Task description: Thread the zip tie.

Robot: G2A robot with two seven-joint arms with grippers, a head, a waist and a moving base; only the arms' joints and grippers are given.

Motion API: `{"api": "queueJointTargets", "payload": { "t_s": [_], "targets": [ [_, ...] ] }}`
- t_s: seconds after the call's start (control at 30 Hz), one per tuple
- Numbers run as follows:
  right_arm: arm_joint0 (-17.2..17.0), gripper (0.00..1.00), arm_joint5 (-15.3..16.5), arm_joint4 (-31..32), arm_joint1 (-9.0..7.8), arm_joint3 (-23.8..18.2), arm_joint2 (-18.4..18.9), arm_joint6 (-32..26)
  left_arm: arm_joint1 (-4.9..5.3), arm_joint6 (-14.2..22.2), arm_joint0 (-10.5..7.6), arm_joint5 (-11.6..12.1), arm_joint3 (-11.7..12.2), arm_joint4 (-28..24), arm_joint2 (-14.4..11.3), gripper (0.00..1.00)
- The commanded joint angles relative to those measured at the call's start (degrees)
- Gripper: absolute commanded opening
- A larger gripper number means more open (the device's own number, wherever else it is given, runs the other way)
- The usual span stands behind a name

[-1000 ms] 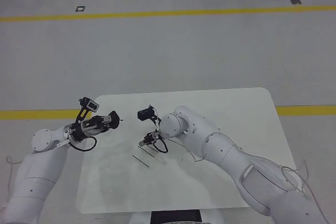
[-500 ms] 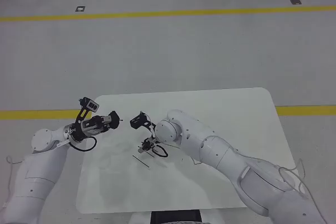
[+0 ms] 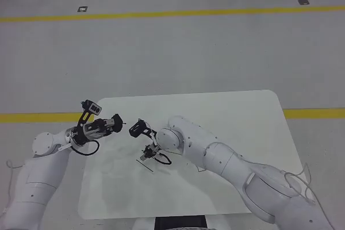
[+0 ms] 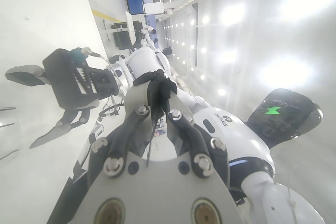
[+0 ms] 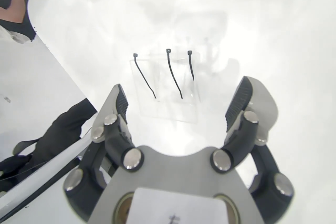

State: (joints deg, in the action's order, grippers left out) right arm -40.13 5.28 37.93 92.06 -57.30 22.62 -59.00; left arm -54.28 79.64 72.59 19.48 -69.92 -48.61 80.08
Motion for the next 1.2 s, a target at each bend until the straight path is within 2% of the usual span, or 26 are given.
{"api": "queueJointTargets", "payload": {
  "t_s": [0.0,0.17,0.43,0.73,0.8,1.13,1.17],
  "targets": [
    [-0.12,1.00,0.30,1.02,-0.11,-0.60,0.04,-0.23,0.00,0.00,0.00,0.00,0.00,0.00,0.00,0.00],
    [-0.44,1.00,2.46,2.73,-0.08,-2.04,-0.33,-1.52,0.00,0.00,0.00,0.00,0.00,0.00,0.00,0.00],
    [-0.51,1.00,6.02,2.46,0.69,-1.72,-0.88,-4.16,0.00,0.00,0.00,0.00,0.00,0.00,0.00,0.00],
    [-0.49,1.00,6.23,2.50,0.76,-1.78,-0.93,-4.29,0.00,0.00,0.00,0.00,0.00,0.00,0.00,0.00],
    [-1.19,1.00,6.43,3.33,0.56,-1.98,-0.65,-2.12,0.00,0.00,0.00,0.00,0.00,0.00,0.00,0.00],
    [-3.05,1.00,7.84,6.08,-0.30,-5.21,0.21,-2.66,0.00,0.00,0.00,0.00,0.00,0.00,0.00,0.00],
    [-3.15,0.92,7.97,6.15,-0.31,-5.21,0.28,-2.70,0.00,0.00,0.00,0.00,0.00,0.00,0.00,0.00]
  ]
}}
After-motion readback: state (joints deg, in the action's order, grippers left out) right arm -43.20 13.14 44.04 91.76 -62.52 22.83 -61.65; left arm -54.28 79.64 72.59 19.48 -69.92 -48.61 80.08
